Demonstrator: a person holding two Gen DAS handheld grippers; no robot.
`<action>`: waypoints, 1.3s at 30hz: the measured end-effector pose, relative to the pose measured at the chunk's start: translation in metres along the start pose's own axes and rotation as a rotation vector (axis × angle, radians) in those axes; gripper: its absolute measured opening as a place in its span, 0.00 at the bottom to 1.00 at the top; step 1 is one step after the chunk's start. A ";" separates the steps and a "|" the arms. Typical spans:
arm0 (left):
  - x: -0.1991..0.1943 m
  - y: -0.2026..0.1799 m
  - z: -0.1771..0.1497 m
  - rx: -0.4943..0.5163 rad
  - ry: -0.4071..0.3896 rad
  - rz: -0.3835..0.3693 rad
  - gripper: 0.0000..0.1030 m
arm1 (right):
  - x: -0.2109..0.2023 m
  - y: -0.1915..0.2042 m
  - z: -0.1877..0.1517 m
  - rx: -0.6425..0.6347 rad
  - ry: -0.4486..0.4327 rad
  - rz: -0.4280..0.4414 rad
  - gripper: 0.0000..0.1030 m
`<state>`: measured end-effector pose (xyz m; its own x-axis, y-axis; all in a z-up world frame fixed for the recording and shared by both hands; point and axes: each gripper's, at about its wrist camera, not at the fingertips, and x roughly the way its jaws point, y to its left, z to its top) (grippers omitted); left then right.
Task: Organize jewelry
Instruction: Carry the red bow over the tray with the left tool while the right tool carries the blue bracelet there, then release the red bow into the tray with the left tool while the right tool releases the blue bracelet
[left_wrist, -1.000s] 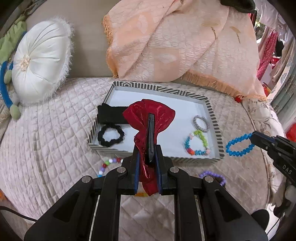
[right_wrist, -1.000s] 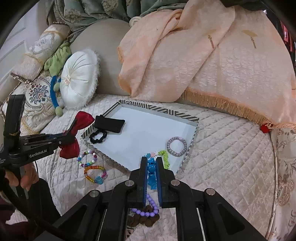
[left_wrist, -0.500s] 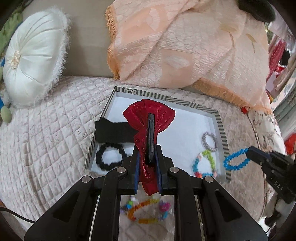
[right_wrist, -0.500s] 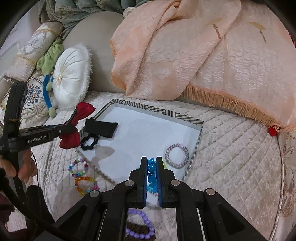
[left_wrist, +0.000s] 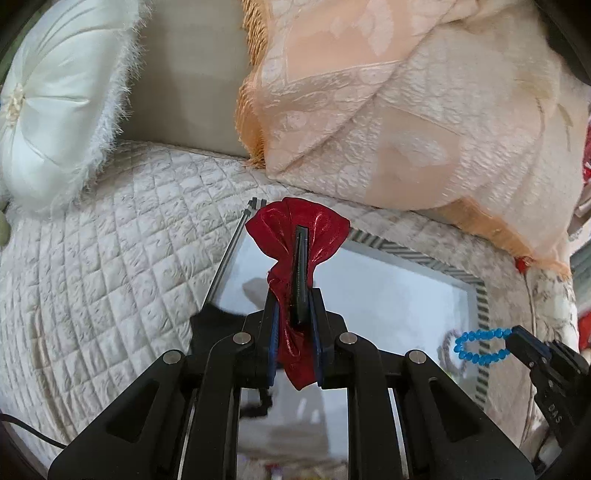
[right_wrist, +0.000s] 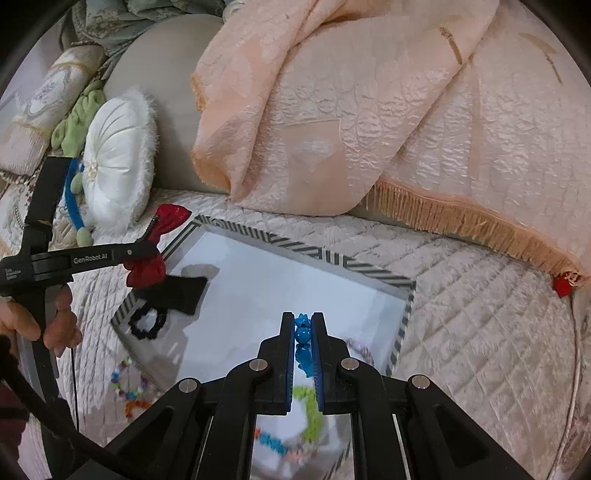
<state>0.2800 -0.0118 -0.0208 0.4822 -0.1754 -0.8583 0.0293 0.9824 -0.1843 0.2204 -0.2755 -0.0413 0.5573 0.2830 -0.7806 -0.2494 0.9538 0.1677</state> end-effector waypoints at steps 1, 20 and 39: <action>0.006 0.000 0.002 -0.006 0.006 0.006 0.13 | 0.006 -0.002 0.002 0.006 0.005 0.001 0.08; 0.079 0.017 0.012 -0.074 0.079 0.064 0.13 | 0.084 -0.060 0.019 0.075 0.029 -0.217 0.08; 0.049 0.010 -0.008 0.017 0.022 0.115 0.43 | 0.037 -0.052 -0.007 0.120 0.004 -0.080 0.33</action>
<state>0.2970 -0.0115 -0.0683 0.4641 -0.0622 -0.8836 -0.0102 0.9971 -0.0756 0.2483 -0.3151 -0.0826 0.5681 0.2052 -0.7970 -0.1076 0.9786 0.1753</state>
